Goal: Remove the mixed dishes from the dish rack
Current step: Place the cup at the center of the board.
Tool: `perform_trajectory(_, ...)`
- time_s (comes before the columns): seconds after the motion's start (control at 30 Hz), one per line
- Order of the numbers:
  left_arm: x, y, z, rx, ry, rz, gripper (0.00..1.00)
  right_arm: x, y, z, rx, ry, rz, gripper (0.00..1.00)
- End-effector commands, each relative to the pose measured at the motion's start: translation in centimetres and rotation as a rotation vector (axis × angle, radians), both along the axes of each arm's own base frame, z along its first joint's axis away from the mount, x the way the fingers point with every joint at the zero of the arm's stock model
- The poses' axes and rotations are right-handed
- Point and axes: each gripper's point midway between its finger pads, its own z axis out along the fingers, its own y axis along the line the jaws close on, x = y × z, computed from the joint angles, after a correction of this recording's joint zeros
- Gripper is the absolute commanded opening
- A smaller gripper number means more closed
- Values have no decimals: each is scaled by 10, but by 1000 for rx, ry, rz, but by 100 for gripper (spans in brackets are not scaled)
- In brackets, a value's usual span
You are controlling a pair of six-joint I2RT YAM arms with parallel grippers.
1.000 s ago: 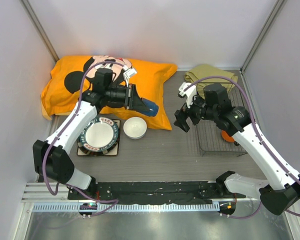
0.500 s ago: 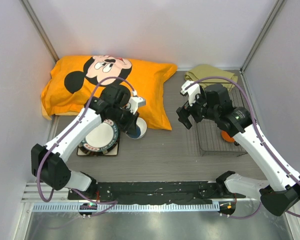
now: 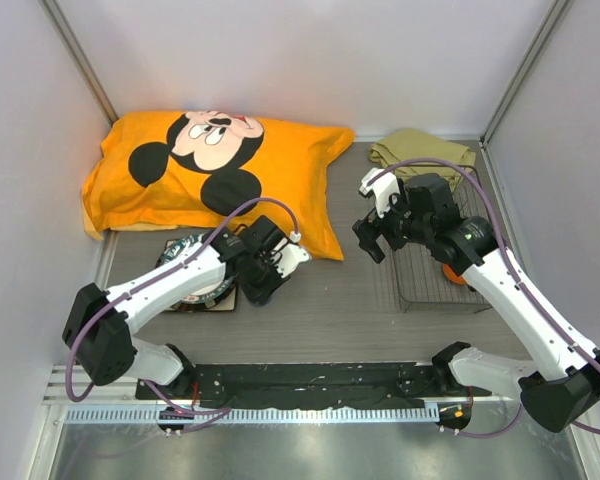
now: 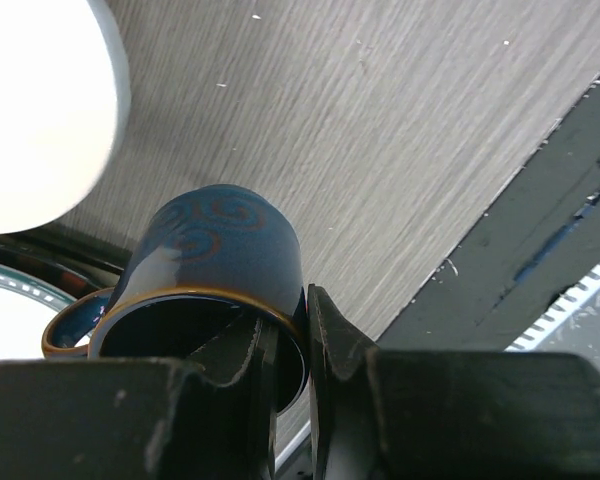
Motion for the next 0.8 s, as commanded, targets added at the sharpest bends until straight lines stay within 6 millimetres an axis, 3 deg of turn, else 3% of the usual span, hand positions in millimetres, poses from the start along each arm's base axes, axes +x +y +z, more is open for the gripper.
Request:
perform_trajectory(0.0,13,-4,6,-12,-102,12,0,4,-3,12,11,-56,-10,100)
perform_trajectory(0.3,10,1,-9,1,-96,44,0,5,0,3,2,-24,-2,100)
perform_trajectory(0.77,-1,-16,-14,-65,-13,17,0,6,-3,6,-13,-34,-11,100)
